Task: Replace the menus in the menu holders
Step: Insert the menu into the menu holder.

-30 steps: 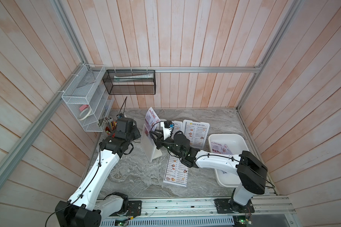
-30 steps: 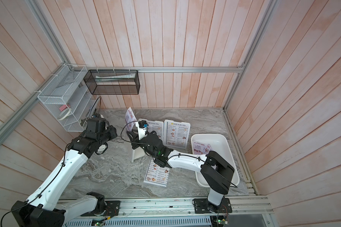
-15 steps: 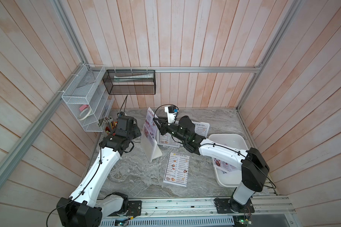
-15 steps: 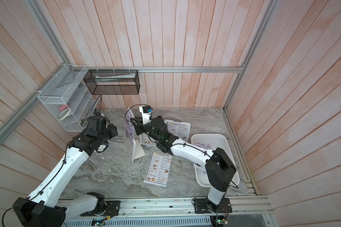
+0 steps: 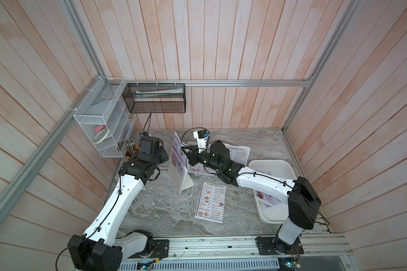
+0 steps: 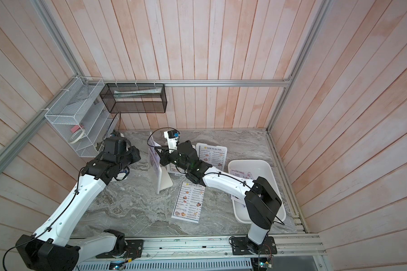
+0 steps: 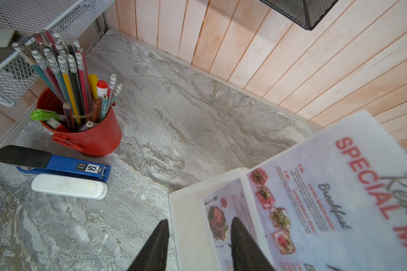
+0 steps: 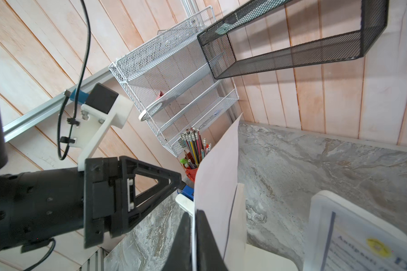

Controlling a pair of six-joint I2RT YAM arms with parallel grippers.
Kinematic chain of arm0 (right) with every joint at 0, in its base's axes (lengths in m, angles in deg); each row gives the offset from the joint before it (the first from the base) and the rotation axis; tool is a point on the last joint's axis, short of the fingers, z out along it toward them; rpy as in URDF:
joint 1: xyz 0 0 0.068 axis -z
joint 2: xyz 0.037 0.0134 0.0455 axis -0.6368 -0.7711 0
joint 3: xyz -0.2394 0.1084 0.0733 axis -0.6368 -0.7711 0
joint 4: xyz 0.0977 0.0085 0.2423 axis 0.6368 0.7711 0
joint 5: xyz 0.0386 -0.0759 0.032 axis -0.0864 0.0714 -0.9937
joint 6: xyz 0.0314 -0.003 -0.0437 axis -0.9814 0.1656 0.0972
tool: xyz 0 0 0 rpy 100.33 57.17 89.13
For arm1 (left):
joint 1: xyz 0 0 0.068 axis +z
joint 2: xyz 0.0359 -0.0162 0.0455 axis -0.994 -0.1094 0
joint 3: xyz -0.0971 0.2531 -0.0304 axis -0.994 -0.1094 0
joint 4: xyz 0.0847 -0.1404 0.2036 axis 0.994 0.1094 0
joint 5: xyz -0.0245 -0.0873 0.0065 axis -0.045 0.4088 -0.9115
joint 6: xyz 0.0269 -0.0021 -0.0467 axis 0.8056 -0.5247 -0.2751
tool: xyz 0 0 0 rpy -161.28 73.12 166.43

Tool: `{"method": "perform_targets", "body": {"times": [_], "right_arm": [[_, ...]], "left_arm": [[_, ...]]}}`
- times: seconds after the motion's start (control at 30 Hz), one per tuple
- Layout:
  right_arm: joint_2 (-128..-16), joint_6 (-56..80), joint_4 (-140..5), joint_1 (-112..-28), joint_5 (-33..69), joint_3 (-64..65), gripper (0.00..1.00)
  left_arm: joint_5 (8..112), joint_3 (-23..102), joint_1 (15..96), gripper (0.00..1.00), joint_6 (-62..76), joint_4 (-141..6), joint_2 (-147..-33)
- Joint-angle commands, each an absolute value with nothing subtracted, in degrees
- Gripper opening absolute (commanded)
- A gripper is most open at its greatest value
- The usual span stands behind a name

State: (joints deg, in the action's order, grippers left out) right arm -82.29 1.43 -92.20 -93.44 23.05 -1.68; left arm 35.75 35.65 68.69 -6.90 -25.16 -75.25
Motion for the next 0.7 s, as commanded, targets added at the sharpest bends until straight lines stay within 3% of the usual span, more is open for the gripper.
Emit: {"method": "perform_targets", "body": {"times": [0.0, 0.17, 0.47, 0.67], "right_arm": [[-82.8, -0.4, -92.6, -95.0, 22.6, -3.2, 0.10], [-83.2, -1.8, -92.7, -95.8, 22.4, -4.7, 0.11], [-82.0, -0.6, -91.3, -97.1, 25.1, -6.4, 0.21], [-81.0, 2.0, -88.4, -96.6, 24.8, -4.7, 0.25]], "left_arm": [[36.1, 37.2, 68.9, 0.46, -5.8, -25.5, -74.9], [37.4, 37.9, 68.9, 0.48, -6.0, -25.4, -74.8], [45.0, 40.4, 68.5, 0.75, -6.2, -25.7, -74.9], [49.0, 42.1, 65.0, 0.88, -4.9, -25.6, -78.2]]}}
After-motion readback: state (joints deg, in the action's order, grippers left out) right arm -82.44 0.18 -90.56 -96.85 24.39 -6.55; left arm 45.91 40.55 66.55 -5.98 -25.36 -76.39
